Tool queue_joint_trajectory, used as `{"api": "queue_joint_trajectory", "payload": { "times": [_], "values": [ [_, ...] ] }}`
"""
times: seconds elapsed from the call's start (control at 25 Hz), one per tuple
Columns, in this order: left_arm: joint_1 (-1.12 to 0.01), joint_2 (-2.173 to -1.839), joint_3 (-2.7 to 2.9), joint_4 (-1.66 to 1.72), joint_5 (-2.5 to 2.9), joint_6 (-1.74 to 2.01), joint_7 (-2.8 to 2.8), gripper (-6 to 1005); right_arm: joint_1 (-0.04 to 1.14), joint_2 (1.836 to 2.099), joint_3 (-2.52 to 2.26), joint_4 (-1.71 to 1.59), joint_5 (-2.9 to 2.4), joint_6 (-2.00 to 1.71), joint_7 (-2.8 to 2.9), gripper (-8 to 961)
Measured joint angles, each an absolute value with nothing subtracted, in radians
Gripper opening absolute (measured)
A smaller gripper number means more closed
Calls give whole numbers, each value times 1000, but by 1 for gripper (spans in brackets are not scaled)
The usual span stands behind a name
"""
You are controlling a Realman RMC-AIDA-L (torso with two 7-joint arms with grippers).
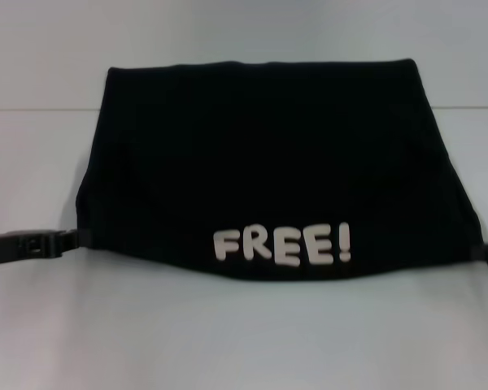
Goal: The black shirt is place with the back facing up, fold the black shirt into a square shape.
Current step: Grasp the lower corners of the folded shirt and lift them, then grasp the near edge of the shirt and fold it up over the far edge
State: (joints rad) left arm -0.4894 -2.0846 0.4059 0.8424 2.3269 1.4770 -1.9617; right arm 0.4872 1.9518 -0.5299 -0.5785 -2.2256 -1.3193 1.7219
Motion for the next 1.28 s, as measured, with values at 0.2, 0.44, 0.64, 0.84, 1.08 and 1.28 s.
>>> {"api": "queue_joint_trajectory", "payload": {
  "times": [0.2,0.44,0.64,0.84,1.08,1.28],
  "values": [
    [-456,-2069,338,879,2346,1673,-1958,20,396,1952,-469,-617,-2227,-1514,1666,9],
    [-396,-2064,289,926,2381,1901,-1947,20,283,1947,-395,-652,-2231,-1686,1623,9],
    [-352,-2066,242,926,2417,2019,-1894,19,210,1946,-372,-653,-2232,-1750,1588,9],
    [-331,-2075,240,923,2458,2053,-1886,19,167,1950,-352,-652,-2250,-1801,1572,10],
    [-340,-2074,233,919,2461,2054,-1895,19,181,1948,-289,-654,-2270,-1823,1563,10],
    [-444,-2039,215,893,2450,2026,-1945,19,275,1928,-222,-656,-2268,-1810,1562,10]
  ]
}}
